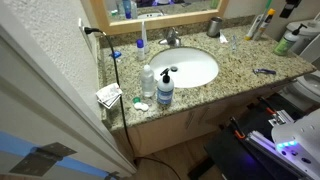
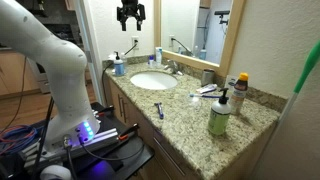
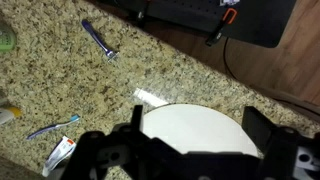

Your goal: Pick up the soap bottle and move to forward.

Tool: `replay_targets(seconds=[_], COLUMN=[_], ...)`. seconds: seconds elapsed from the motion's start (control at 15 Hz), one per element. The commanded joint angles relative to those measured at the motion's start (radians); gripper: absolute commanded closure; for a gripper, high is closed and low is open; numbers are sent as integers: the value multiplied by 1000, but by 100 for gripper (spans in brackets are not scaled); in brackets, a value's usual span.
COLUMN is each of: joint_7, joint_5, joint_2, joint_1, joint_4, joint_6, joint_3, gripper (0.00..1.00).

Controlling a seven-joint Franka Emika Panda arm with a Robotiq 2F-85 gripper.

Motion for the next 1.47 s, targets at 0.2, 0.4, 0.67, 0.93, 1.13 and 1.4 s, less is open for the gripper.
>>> replay_targets(seconds=[0.2,0.4,0.67,0.93,1.13,1.4], joint_7=[4,-31,-32,-17,-97,-303], joint_5=[46,172,226,229,221,256], joint_2=[140,271,312,343,336,333], joint_1=[40,123,159,164,171,195], joint_4=[34,89,103,127,122,101], joint_6=[21,137,204,205,240,362], joint_3=[12,53,100,112,100,78], gripper=[0,0,0,0,0,0])
